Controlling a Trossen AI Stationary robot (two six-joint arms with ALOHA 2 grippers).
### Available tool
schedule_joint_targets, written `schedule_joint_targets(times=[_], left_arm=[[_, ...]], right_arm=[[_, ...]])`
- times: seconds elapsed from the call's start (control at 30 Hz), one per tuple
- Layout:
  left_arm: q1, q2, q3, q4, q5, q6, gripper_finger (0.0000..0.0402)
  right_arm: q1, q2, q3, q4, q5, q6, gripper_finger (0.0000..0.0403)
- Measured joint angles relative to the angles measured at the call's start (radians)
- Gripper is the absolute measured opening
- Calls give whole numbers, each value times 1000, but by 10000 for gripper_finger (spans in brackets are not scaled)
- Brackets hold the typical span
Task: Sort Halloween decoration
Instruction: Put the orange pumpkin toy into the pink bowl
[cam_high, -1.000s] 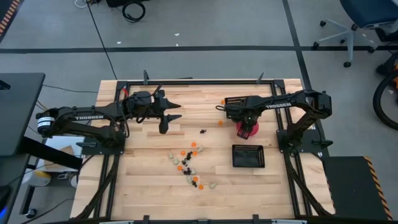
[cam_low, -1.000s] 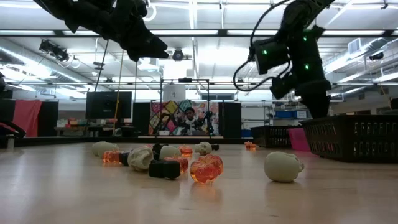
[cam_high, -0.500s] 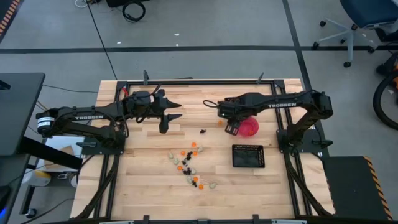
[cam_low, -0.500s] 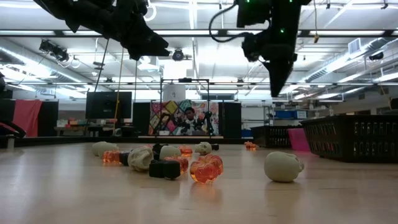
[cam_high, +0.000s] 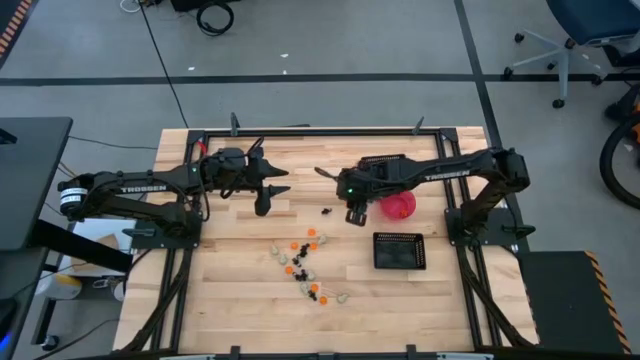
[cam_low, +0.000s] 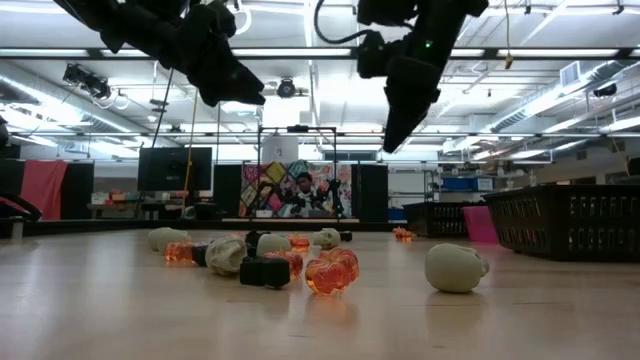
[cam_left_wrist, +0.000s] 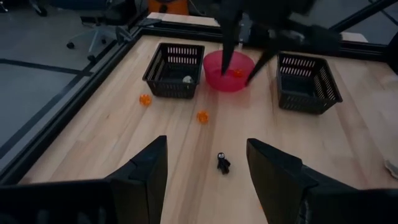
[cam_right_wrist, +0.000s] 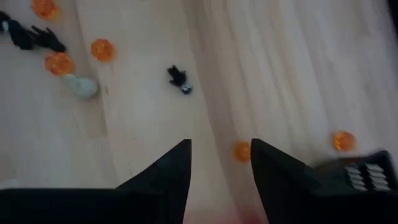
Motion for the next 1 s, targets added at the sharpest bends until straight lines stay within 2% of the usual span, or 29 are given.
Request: schedule_joint_targets(times=[0.27, 0.47, 0.83, 1.0], left_arm=[[0, 0, 0, -17, -1, -3, 192], [0, 0, 0, -17, -1, -4, 192], [0, 0, 0, -11, 0, -12, 192], [0, 0, 0, -11, 0, -12, 192]], right_arm=[[15, 131, 0, 82, -10, -79, 191], [-32, 202, 0, 48, -2, -57, 205], [-135, 238, 0, 28, -3, -194, 204], [-163, 268, -1, 30, -61, -262, 201]])
